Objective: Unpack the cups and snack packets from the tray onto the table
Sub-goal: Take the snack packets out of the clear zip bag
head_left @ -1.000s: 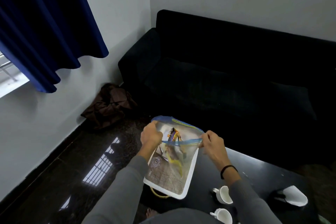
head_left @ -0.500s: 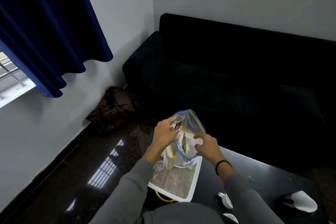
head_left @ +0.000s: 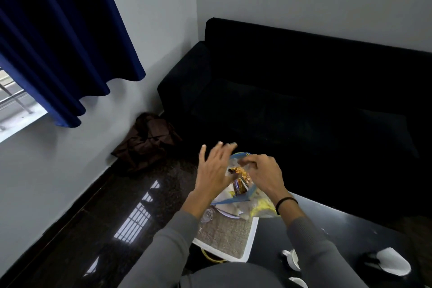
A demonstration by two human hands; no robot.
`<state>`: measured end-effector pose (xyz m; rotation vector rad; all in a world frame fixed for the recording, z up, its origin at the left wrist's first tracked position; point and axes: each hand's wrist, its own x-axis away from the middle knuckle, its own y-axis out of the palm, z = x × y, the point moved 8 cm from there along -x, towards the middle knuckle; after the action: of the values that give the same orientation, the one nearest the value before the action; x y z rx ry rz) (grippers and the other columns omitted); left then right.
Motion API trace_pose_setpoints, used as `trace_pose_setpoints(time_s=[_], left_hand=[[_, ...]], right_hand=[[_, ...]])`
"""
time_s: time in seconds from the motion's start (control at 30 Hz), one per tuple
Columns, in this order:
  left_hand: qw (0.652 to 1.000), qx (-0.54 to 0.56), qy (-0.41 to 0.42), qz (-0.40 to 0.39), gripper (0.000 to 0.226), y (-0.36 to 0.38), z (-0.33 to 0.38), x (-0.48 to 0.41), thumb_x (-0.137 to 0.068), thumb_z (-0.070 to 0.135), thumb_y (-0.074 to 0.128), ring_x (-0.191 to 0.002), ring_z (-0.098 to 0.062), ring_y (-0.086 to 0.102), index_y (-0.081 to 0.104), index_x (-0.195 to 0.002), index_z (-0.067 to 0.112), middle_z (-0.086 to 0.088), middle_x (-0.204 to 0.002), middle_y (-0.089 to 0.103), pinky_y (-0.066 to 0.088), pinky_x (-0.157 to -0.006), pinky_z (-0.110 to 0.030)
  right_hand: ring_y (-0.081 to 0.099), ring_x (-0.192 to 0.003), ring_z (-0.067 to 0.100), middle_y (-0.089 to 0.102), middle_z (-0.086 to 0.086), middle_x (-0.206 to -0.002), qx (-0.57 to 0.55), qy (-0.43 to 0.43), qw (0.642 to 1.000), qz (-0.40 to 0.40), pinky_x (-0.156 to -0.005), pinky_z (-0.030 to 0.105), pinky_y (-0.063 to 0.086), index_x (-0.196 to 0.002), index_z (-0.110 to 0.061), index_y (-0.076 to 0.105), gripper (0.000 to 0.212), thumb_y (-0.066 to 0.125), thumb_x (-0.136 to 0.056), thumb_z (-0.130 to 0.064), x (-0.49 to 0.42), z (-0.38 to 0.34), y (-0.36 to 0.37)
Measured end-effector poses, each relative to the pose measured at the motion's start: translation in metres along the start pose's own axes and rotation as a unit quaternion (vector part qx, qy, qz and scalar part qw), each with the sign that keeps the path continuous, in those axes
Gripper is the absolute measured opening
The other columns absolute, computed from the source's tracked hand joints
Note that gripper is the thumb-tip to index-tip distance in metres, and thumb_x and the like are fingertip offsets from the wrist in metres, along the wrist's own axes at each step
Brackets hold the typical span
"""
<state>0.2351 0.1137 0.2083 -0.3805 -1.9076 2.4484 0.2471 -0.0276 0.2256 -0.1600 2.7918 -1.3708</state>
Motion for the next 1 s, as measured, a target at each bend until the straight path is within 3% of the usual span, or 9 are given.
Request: trace_pose_setpoints(time_s=[0.07, 0.17, 0.23, 0.33, 0.57, 0.67, 0.77, 0.87, 1.0], left_hand=[[1.0, 0.007, 0.023, -0.012, 0.044, 0.004, 0.013, -0.002, -0.102, 0.054, 0.044, -0.124, -0.018, 0.061, 0.063, -0.127, 0.024, 0.002, -0.118, 0.071, 0.013, -0.124, -0.049], [0.998, -0.059, 0.008, -0.025, 0.037, -0.001, 0.024, -0.007, -0.108, 0.041, 0.034, -0.086, -0.022, 0.07, 0.065, -0.103, 0.021, 0.0, -0.08, 0.072, 0.02, -0.122, -0.045], [0.998, -0.052, -0.026, -0.04, 0.039, -0.003, 0.025, -0.009, -0.11, 0.04, 0.031, -0.085, -0.023, 0.07, 0.064, -0.104, 0.02, -0.001, -0.081, 0.073, 0.022, -0.121, -0.04], [0.996, 0.012, -0.088, -0.018, 0.037, -0.01, 0.017, -0.008, -0.108, 0.04, 0.038, -0.085, -0.024, 0.066, 0.065, -0.098, 0.017, -0.004, -0.081, 0.073, 0.031, -0.113, -0.038], [0.992, 0.109, -0.063, 0.011, 0.03, -0.027, 0.022, -0.005, -0.101, 0.036, 0.049, -0.087, -0.028, 0.061, 0.068, -0.088, 0.016, -0.005, -0.08, 0.071, 0.044, -0.091, -0.038], [0.99, 0.144, -0.005, 0.008, 0.027, -0.025, 0.031, 0.004, -0.096, 0.036, 0.053, -0.092, -0.024, 0.063, 0.071, -0.111, 0.022, -0.002, -0.087, 0.075, 0.043, -0.095, -0.035], [0.975, 0.22, 0.026, -0.02, 0.029, -0.015, 0.032, 0.015, -0.092, 0.047, 0.053, -0.081, -0.012, 0.068, 0.072, -0.094, 0.025, 0.006, -0.08, 0.077, 0.039, -0.106, -0.036], [0.88, 0.456, -0.129, -0.04, 0.046, 0.0, -0.001, 0.027, -0.094, 0.055, 0.049, -0.075, -0.012, 0.069, 0.073, -0.075, 0.022, 0.007, -0.074, 0.075, 0.052, -0.085, -0.035], [0.856, 0.395, -0.333, 0.01, 0.043, 0.016, -0.053, 0.047, -0.102, 0.057, 0.042, -0.082, -0.015, 0.063, 0.067, -0.086, 0.024, 0.006, -0.085, 0.068, 0.045, -0.075, -0.035]], right_hand=[[0.071, -0.088, 0.016, 0.08, -0.002, -0.104, 0.002, -0.01, 1.0, 0.002, -0.08, 0.032, 0.058, -0.103, -0.019, 0.082, 0.033, 0.054, -0.094, -0.004, 0.0, -0.003, -0.007], [0.062, -0.103, 0.022, 0.074, -0.003, -0.116, 0.053, -0.032, 0.997, 0.038, -0.089, 0.034, 0.05, -0.107, -0.018, 0.08, 0.031, 0.055, -0.096, -0.005, 0.006, -0.007, -0.012], [0.056, -0.11, 0.025, 0.068, -0.001, -0.118, 0.098, -0.046, 0.99, 0.09, -0.091, 0.033, 0.044, -0.105, -0.014, 0.079, 0.022, 0.061, -0.094, -0.007, 0.012, -0.013, -0.015], [0.059, -0.086, 0.017, 0.062, 0.001, -0.092, -0.002, -0.038, 0.991, 0.128, -0.073, 0.022, 0.042, -0.09, -0.008, 0.072, 0.009, 0.065, -0.093, -0.004, 0.019, -0.021, -0.014], [0.051, -0.044, 0.01, 0.053, -0.001, -0.048, -0.329, 0.162, 0.93, -0.033, -0.055, 0.023, 0.046, -0.054, -0.016, 0.052, 0.074, 0.034, -0.097, -0.073, 0.019, -0.002, 0.028], [0.055, -0.06, 0.021, 0.053, 0.006, -0.061, -0.38, 0.198, 0.903, -0.04, -0.056, 0.032, 0.044, -0.065, -0.017, 0.059, 0.053, 0.048, -0.099, -0.055, 0.016, 0.006, 0.035], [0.067, -0.084, 0.032, 0.068, 0.013, -0.085, -0.42, 0.228, 0.878, -0.029, -0.069, 0.044, 0.051, -0.095, -0.009, 0.066, 0.036, 0.055, -0.093, -0.044, 0.016, 0.017, 0.037], [0.072, -0.087, 0.035, 0.072, 0.015, -0.095, -0.451, 0.24, 0.859, -0.027, -0.074, 0.044, 0.059, -0.106, -0.007, 0.072, 0.042, 0.062, -0.088, -0.044, 0.015, 0.018, 0.025], [0.071, -0.071, 0.03, 0.072, 0.014, -0.082, -0.556, 0.161, 0.815, -0.038, -0.067, 0.044, 0.063, -0.081, -0.01, 0.078, 0.026, 0.06, -0.097, -0.021, 0.01, 0.009, -0.008]])
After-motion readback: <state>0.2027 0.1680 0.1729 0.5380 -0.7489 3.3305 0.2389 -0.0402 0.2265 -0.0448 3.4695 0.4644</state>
